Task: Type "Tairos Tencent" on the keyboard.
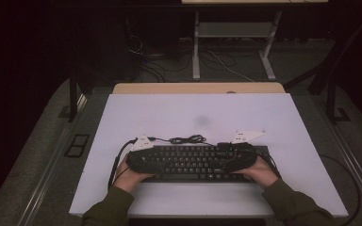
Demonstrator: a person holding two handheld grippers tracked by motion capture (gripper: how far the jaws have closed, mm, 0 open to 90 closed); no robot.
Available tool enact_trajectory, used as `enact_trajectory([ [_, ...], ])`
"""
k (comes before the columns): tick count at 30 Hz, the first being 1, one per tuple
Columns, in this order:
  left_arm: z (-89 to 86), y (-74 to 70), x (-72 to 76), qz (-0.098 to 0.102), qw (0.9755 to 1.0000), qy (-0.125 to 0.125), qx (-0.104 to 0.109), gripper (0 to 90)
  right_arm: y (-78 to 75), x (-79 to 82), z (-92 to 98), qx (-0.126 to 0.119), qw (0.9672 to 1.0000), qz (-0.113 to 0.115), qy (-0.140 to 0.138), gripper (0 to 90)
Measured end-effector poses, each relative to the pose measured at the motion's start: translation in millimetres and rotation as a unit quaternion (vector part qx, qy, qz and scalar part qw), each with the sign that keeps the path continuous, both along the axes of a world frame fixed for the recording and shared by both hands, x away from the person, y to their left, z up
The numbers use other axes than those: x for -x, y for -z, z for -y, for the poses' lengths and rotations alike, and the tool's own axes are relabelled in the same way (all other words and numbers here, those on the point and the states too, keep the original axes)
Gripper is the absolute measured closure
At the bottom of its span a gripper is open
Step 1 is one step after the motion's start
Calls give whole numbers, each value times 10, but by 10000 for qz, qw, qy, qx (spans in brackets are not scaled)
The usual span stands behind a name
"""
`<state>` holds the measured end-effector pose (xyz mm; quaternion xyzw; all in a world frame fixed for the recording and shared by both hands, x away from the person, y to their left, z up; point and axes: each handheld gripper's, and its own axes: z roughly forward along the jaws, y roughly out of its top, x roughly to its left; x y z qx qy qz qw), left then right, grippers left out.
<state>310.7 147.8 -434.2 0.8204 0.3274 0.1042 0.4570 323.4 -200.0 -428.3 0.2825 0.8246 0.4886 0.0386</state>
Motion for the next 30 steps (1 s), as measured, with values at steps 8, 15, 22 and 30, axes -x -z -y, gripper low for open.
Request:
enact_trajectory([
  [8,-84,5,29,6,9999,-139,15,406,-4,-17,-88,-7,9999,22,-119,183],
  [15,-124,-8,38,-9,9997,-251,-9,648,6,-37,-164,-20,9998,27,-212,183],
  [22,-131,-7,2,-162,9996,-218,-13,891,13,-49,-178,-32,9997,14,-229,183],
  [30,-94,5,-14,-187,9997,-154,-36,892,10,-44,-175,-24,9998,10,-218,183],
])
